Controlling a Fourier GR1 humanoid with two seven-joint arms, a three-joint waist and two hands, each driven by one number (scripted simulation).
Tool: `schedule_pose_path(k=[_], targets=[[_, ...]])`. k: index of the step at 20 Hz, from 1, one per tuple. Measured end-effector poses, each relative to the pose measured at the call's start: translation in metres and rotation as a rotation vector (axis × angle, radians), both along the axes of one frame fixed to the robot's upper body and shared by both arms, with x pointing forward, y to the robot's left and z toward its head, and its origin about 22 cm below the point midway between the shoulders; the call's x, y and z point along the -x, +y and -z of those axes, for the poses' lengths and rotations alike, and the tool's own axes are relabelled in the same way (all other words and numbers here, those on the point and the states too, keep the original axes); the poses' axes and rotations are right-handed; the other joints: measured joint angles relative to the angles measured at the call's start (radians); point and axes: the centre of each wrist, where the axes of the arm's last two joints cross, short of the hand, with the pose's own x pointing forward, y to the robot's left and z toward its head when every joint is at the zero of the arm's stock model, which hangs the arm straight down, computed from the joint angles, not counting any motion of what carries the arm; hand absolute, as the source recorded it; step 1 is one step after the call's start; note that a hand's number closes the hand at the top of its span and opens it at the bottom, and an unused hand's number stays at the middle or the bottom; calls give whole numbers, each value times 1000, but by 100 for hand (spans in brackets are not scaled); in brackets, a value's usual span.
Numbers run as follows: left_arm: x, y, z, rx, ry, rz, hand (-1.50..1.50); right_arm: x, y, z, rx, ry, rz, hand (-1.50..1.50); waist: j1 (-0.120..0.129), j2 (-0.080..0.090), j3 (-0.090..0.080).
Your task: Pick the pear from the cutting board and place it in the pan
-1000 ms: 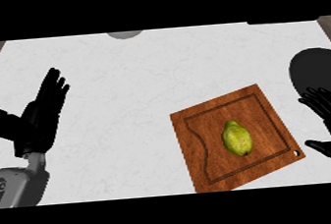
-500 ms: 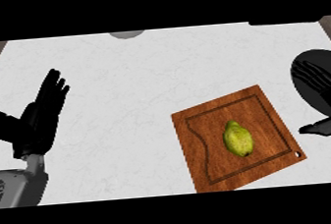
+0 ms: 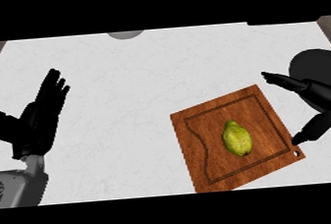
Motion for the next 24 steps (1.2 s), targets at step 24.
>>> schedule_pose_path(k=[24], targets=[[6, 6, 8, -4, 5, -24, 0, 12, 41, -36, 212, -101, -150, -150, -23, -5, -2]])
